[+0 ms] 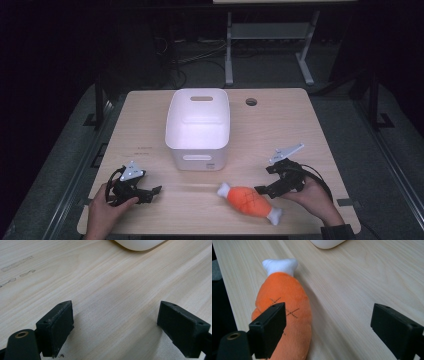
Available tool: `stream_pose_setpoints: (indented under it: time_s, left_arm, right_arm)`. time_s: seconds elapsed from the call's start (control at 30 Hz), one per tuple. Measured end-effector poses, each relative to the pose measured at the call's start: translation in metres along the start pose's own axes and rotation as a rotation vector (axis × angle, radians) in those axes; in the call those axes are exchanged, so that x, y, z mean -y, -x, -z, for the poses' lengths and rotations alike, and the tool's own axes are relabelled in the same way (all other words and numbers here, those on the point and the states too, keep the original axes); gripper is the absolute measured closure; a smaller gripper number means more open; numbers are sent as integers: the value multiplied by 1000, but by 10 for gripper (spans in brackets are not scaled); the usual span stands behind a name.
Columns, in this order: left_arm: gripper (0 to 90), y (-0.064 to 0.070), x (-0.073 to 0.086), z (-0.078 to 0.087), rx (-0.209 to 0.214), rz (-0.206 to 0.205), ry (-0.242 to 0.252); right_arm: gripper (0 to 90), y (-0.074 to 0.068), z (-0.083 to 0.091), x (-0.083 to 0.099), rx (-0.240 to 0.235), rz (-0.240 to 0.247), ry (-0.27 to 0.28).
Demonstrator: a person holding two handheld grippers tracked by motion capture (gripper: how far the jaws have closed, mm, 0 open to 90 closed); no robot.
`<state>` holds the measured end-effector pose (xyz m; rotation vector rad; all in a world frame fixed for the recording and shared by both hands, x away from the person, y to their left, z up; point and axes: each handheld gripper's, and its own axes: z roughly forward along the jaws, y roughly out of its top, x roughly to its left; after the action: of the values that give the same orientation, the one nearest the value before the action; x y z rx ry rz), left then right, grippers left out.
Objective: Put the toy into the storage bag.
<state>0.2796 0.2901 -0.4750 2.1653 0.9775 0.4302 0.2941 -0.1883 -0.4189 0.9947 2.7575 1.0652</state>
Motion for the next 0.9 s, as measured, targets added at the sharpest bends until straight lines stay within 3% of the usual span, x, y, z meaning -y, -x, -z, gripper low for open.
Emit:
stream_pose_setpoints:
  time_s: [0.13, 0.27, 0.9]
  left_arm:
    - [127, 0, 0, 0, 0, 1, 0]
    - [127, 0, 0, 0, 0, 0, 0]
    - [126, 0, 0, 0, 0, 3, 2]
  right_arm:
    - [26, -6, 4, 3, -11, 23, -13]
    - [0, -12, 5, 5, -20, 45, -33]
    - [0, -42, -7, -2, -65, 122, -92]
